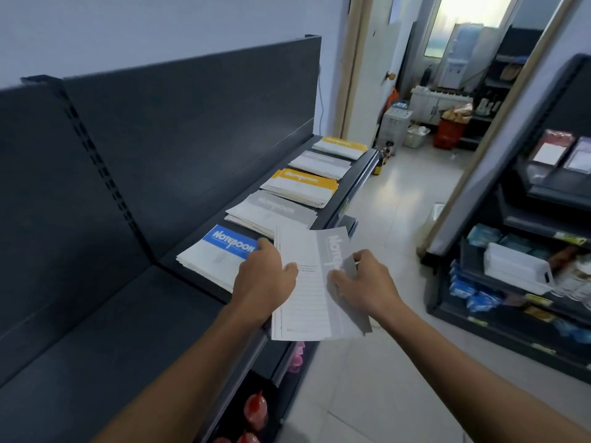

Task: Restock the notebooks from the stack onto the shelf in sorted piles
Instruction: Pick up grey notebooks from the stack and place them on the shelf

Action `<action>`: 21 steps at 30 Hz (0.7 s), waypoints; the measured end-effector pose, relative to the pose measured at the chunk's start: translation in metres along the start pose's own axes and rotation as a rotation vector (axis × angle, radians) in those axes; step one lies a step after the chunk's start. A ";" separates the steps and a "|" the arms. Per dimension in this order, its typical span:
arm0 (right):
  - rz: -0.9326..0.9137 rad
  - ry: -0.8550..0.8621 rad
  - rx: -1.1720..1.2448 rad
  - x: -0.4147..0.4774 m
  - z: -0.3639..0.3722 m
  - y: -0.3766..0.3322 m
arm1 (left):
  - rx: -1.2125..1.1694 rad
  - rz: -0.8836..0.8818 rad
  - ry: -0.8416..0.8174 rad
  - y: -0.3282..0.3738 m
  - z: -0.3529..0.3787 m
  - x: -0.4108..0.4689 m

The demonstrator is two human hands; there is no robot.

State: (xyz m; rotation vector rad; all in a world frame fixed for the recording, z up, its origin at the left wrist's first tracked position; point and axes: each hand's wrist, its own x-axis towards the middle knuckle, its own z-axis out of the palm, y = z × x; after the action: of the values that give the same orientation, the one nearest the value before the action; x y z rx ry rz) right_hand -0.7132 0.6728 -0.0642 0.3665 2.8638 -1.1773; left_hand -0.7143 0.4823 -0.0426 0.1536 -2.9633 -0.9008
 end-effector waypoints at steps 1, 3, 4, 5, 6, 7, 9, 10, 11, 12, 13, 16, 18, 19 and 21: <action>0.008 0.004 0.005 0.010 -0.004 0.002 | -0.002 0.009 0.000 0.005 0.004 0.009; 0.020 0.006 0.027 0.029 -0.013 0.008 | -0.018 0.025 -0.014 0.017 0.013 0.025; 0.023 0.003 0.036 0.039 -0.018 0.012 | -0.023 0.028 -0.024 0.023 0.018 0.033; 0.023 -0.002 0.040 0.049 -0.023 0.015 | -0.022 0.022 -0.031 0.030 0.023 0.040; 0.020 -0.006 0.039 0.059 -0.028 0.019 | -0.014 0.013 -0.030 0.038 0.028 0.048; 0.015 -0.011 0.036 0.069 -0.034 0.024 | 0.000 0.000 -0.025 0.046 0.035 0.056; 0.006 -0.024 0.034 0.090 -0.047 0.032 | 0.032 -0.025 -0.022 0.066 0.048 0.071; 0.004 -0.034 0.032 0.101 -0.055 0.038 | 0.038 -0.042 -0.023 0.077 0.054 0.079; 0.002 -0.046 0.031 0.112 -0.063 0.043 | 0.035 -0.058 -0.024 0.088 0.061 0.086; -0.004 -0.054 0.033 0.123 -0.070 0.049 | 0.028 -0.067 -0.020 0.099 0.068 0.094; -0.011 -0.057 0.034 0.133 -0.078 0.055 | 0.023 -0.072 -0.015 0.109 0.075 0.101; -0.021 -0.051 0.027 0.163 -0.102 0.071 | 0.029 -0.078 0.006 0.139 0.095 0.122; -0.014 -0.061 0.043 0.181 -0.116 0.082 | 0.042 -0.085 0.008 0.159 0.107 0.136; -0.014 -0.065 0.057 0.190 -0.123 0.087 | 0.043 -0.084 0.005 0.168 0.113 0.143; -0.013 -0.069 0.084 0.212 -0.135 0.096 | 0.042 -0.078 0.002 0.185 0.124 0.159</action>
State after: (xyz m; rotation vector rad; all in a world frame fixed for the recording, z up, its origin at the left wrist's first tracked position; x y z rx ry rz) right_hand -0.8883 0.8766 -0.0580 0.3044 2.7692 -1.2890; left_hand -0.8960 0.6872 -0.0411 0.2728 -2.9949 -0.8456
